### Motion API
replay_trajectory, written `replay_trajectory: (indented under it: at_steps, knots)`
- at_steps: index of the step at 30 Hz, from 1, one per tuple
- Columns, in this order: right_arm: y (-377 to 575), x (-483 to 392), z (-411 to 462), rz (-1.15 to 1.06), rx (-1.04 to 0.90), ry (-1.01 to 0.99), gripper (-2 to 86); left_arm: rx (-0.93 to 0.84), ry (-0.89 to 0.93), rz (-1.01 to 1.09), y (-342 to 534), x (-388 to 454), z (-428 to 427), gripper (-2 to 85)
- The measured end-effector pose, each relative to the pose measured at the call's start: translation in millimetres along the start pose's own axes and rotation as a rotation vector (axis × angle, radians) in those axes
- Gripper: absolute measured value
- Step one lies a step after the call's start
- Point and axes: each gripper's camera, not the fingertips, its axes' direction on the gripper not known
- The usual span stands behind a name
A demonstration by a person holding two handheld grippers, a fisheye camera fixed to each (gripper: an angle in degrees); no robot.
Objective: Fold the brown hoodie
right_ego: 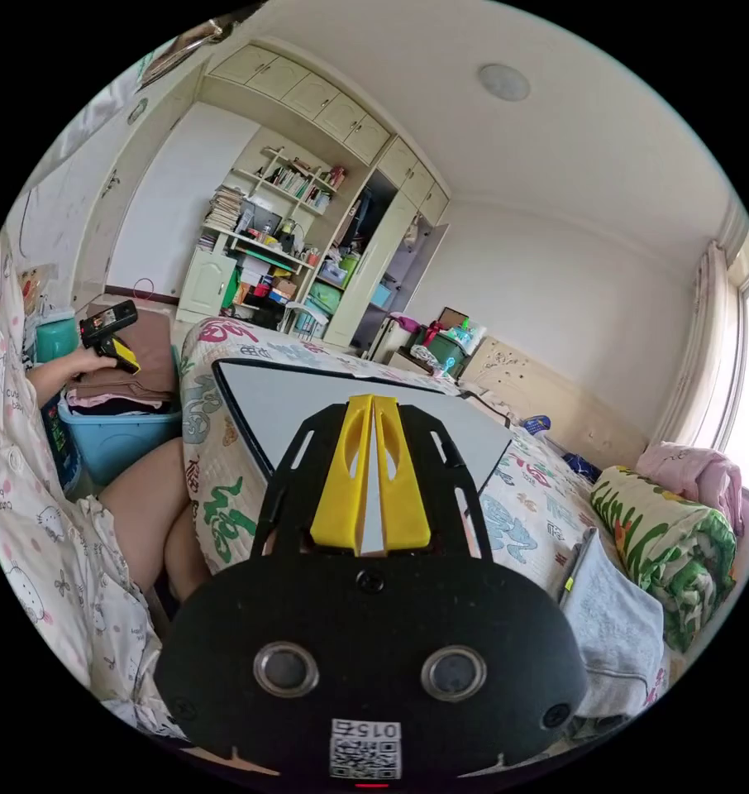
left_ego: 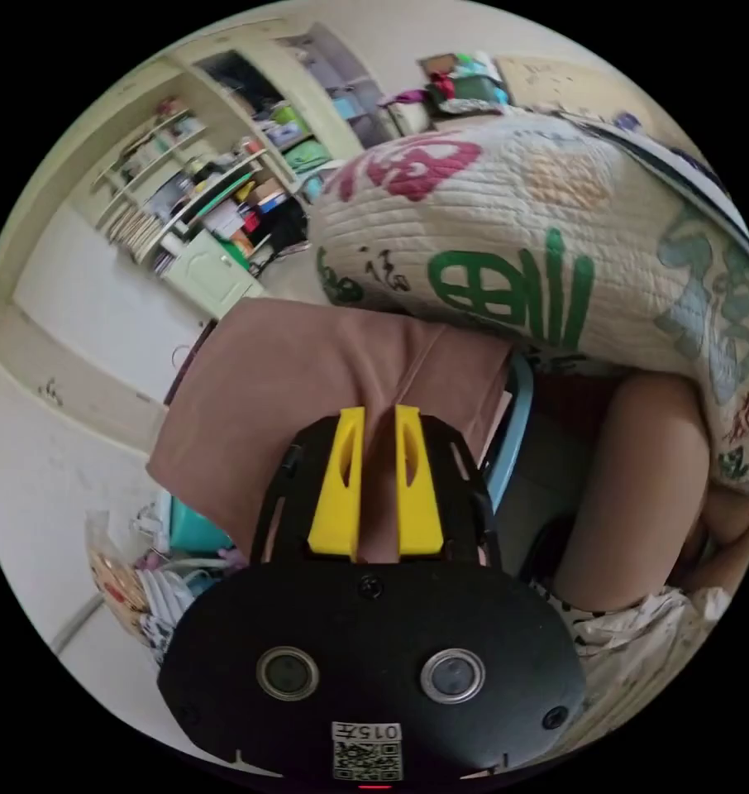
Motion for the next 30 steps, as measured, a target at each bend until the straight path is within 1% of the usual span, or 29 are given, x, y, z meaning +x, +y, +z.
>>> replay_trajectory:
  at_steps: [2, 3, 4, 5, 6, 7, 8, 10, 11, 13, 14, 16, 17, 18, 19, 20, 22, 23, 24, 25, 26, 27, 28, 29, 30]
  knots:
    - [20.5, -6.5, -12.7, 0.000, -0.016, 0.002, -1.0, 0.074, 0.114, -0.097, 11.8, -37.9, -23.1, 1.8]
    - [35.7, -8.9, -22.4, 0.001, -0.025, 0.003, -1.0, 0.156, 0.259, -0.198, 26.4, -73.4, -41.3, 1.0]
    - [51.4, -9.4, -31.6, 0.005, -0.037, 0.003, -1.0, 0.275, 0.472, -0.338, 46.9, -117.4, -58.6, 0.6]
    - [59.1, -9.1, -35.9, 0.008, -0.044, 0.000, -1.0, 0.355, 0.597, -0.408, 58.7, -140.5, -65.9, 0.4]
    - [73.9, -7.7, -43.9, 0.015, -0.060, -0.008, -1.0, 0.522, 0.814, -0.560, 83.0, -183.4, -76.8, 0.2]
    - [87.8, -6.0, -51.9, 0.022, -0.070, -0.019, -1.0, 0.630, 0.930, -0.645, 95.6, -212.7, -89.9, -0.1]
    - [94.2, -5.3, -55.7, 0.026, -0.070, -0.023, -1.0, 0.679, 0.958, -0.646, 96.9, -222.5, -101.1, -0.1]
    - [115.7, -2.5, -69.0, 0.050, -0.061, -0.040, -1.0, 0.891, 1.017, -0.578, 87.8, -244.5, -164.9, -0.3]
    - [120.0, -2.3, -72.0, 0.056, -0.057, -0.043, -1.0, 0.935, 1.050, -0.551, 81.4, -249.4, -181.7, -0.3]
    - [134.6, -5.3, -84.0, 0.066, -0.030, -0.046, -1.0, 1.099, 1.176, -0.463, 49.3, -267.6, -252.1, -0.4]
    - [137.9, -6.9, -87.1, 0.065, -0.022, -0.047, -1.0, 1.130, 1.206, -0.442, 40.2, -271.0, -270.5, -0.4]
    - [148.0, -13.7, -97.0, 0.058, 0.003, -0.061, -1.0, 1.318, 1.374, -0.300, 9.1, -275.0, -354.5, -0.4]
    - [149.9, -15.4, -99.1, 0.055, 0.008, -0.066, -1.0, 1.348, 1.426, -0.246, -0.8, -272.3, -378.3, -0.4]
    - [153.0, -18.7, -103.4, 0.048, 0.020, -0.073, -1.0, 1.366, 1.546, -0.113, -26.4, -260.2, -426.6, -0.4]
    - [155.5, -21.7, -108.4, 0.046, 0.036, -0.076, -1.0, 1.331, 1.682, 0.015, -57.0, -238.3, -471.1, -0.4]
    - [156.8, -23.0, -111.6, 0.048, 0.049, -0.075, -1.0, 1.298, 1.744, 0.075, -72.4, -223.5, -491.5, -0.3]
    - [163.2, -26.7, -126.1, 0.060, 0.106, -0.079, -1.0, 1.107, 1.933, 0.277, -124.7, -140.7, -558.2, -0.1]
    - [165.2, -27.0, -129.9, 0.066, 0.120, -0.082, -1.0, 1.047, 1.966, 0.329, -135.3, -114.7, -571.1, -0.1]
    - [169.9, -26.5, -137.3, 0.080, 0.144, -0.090, -1.0, 0.913, 2.002, 0.437, -153.8, -59.1, -592.1, 0.1]
    - [174.8, -24.6, -143.8, 0.096, 0.159, -0.099, -1.0, 0.780, 1.982, 0.534, -167.2, -4.3, -605.6, 0.4]
    - [177.4, -23.3, -146.7, 0.105, 0.164, -0.102, -1.0, 0.728, 1.957, 0.567, -171.5, 20.2, -608.9, 0.6]
    - [183.3, -19.9, -152.4, 0.128, 0.169, -0.102, -1.0, 0.641, 1.901, 0.552, -175.7, 57.9, -606.3, 1.1]
    - [189.4, -15.9, -157.0, 0.152, 0.166, -0.105, -1.0, 0.614, 1.833, 0.522, -172.7, 79.3, -600.7, 1.7]
    - [192.4, -14.0, -158.8, 0.161, 0.161, -0.108, -1.0, 0.600, 1.783, 0.507, -170.1, 85.4, -598.3, 2.2]
    - [198.4, -11.0, -160.8, 0.173, 0.145, -0.116, -1.0, 0.556, 1.691, 0.468, -164.1, 90.0, -593.2, 3.3]
